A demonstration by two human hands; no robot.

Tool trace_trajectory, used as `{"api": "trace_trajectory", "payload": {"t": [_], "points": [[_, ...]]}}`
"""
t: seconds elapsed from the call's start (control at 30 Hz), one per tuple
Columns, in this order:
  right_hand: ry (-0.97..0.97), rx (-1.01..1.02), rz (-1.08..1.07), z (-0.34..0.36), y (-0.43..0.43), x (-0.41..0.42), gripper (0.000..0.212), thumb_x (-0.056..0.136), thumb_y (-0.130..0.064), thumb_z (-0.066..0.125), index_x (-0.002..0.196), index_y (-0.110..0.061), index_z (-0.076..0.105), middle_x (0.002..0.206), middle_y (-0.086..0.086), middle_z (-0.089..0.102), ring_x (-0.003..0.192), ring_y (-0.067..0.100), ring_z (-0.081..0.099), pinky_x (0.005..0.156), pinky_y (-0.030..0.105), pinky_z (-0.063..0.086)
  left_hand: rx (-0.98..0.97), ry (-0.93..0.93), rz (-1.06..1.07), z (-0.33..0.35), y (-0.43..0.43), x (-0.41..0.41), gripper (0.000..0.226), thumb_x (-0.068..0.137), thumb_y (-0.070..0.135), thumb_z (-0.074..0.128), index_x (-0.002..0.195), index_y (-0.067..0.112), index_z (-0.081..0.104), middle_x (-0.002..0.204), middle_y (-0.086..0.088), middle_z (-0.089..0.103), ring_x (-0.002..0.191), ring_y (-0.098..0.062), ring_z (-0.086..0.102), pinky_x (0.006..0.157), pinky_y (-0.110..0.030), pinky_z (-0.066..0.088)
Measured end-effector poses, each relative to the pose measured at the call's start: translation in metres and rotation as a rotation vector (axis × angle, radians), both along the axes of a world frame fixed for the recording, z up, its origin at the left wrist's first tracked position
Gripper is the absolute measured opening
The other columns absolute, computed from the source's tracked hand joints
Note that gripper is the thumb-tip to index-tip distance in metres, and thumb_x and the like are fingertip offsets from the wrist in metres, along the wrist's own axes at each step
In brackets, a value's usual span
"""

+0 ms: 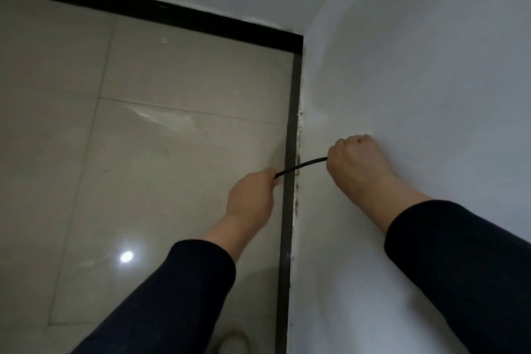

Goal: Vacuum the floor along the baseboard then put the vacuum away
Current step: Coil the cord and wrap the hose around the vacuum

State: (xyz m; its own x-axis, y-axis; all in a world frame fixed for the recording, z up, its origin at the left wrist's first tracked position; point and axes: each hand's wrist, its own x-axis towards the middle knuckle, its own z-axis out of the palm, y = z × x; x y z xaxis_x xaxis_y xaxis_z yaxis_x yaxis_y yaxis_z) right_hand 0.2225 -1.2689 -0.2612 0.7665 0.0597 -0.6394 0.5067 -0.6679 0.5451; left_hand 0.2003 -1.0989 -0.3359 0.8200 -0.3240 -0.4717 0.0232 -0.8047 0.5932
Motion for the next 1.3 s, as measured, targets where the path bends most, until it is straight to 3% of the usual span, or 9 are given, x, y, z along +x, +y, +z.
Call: {"api": "trace_trajectory", "payload": {"t": [0.13,0.27,0.37,0.5,0.57,0.77,0.97,1.13,1.3], "points": [[0.016,-0.004,-0.067,0.003,0.01,0.004,0.023,0.093,-0.001,0.042,0.105,-0.011,0.06,0.103,0.004,0.059,0.091,0.021,0.06,0.086,0.033,0.045,0.012,-0.074,-0.057,0.012,0.012,0.004,0.019,0.103,0.014,0.04,0.107,0.015,0.058,0.09,-0.009,0.065,0.066,-0.019,0.044,0.056,-0.029,0.029],[-0.047,0.091,-0.134,0.018,0.029,0.008,0.024,0.095,-0.004,0.044,0.117,-0.008,0.052,0.113,0.007,0.054,0.092,0.025,0.064,0.075,0.036,0.051,0.006,-0.083,0.029,0.027,0.03,0.005,0.019,0.102,0.013,0.041,0.111,0.014,0.057,0.093,-0.011,0.063,0.067,-0.018,0.042,0.057,-0.028,0.027],[-0.099,0.218,-0.167,0.023,0.065,0.021,0.032,0.096,-0.005,0.046,0.129,-0.005,0.044,0.121,0.01,0.049,0.097,0.029,0.061,0.062,0.036,0.046,-0.037,-0.09,0.201,0.033,0.062,0.0,0.017,0.102,0.02,0.043,0.101,0.013,0.059,0.08,-0.006,0.058,0.067,-0.02,0.044,0.054,-0.027,0.022],[-0.208,0.526,-0.205,0.035,0.125,0.009,0.022,0.099,-0.014,0.046,0.119,-0.008,0.051,0.111,0.01,0.053,0.092,0.03,0.058,0.06,0.036,0.041,-0.105,-0.029,0.358,0.042,0.128,-0.034,0.023,0.098,0.024,0.049,0.081,0.009,0.054,0.062,-0.001,0.049,0.071,-0.034,0.052,0.056,-0.035,0.019],[-0.26,0.675,-0.237,0.045,0.152,-0.015,0.023,0.1,-0.019,0.044,0.116,-0.007,0.055,0.107,0.012,0.055,0.09,0.032,0.059,0.063,0.038,0.045,-0.055,0.027,0.419,0.045,0.171,-0.068,0.025,0.098,0.024,0.05,0.081,0.006,0.054,0.068,-0.006,0.053,0.077,-0.037,0.054,0.057,-0.035,0.02],[-0.3,0.922,-0.427,0.076,0.233,-0.103,0.03,0.1,-0.03,0.041,0.107,-0.005,0.057,0.111,0.02,0.06,0.1,0.039,0.056,0.07,0.035,0.035,0.004,0.104,0.677,0.067,0.272,-0.197,0.025,0.098,0.022,0.051,0.094,0.004,0.067,0.091,-0.014,0.069,0.091,-0.033,0.06,0.066,-0.032,0.035],[-0.128,0.936,-0.486,0.056,0.293,-0.211,0.029,0.098,-0.029,0.042,0.101,-0.005,0.057,0.109,0.02,0.061,0.099,0.039,0.056,0.07,0.035,0.035,-0.06,0.142,0.94,0.064,0.317,-0.321,0.021,0.099,0.022,0.049,0.091,0.014,0.067,0.09,-0.005,0.07,0.089,-0.021,0.063,0.079,-0.032,0.047],[-0.017,0.874,-0.532,0.03,0.319,-0.296,0.024,0.096,-0.03,0.043,0.086,-0.011,0.052,0.103,0.02,0.063,0.096,0.038,0.057,0.068,0.033,0.036,0.005,0.152,0.945,0.049,0.35,-0.415,0.025,0.101,0.025,0.045,0.098,0.015,0.067,0.09,0.0,0.068,0.084,-0.015,0.06,0.07,-0.026,0.04],[0.049,0.8,-0.562,0.005,0.346,-0.39,0.027,0.094,-0.029,0.045,0.084,-0.008,0.057,0.094,0.016,0.065,0.087,0.036,0.058,0.065,0.035,0.04,-0.005,0.198,0.94,0.031,0.386,-0.508,0.031,0.101,0.026,0.044,0.094,0.006,0.066,0.085,-0.007,0.069,0.081,-0.024,0.062,0.072,-0.035,0.046]]}}
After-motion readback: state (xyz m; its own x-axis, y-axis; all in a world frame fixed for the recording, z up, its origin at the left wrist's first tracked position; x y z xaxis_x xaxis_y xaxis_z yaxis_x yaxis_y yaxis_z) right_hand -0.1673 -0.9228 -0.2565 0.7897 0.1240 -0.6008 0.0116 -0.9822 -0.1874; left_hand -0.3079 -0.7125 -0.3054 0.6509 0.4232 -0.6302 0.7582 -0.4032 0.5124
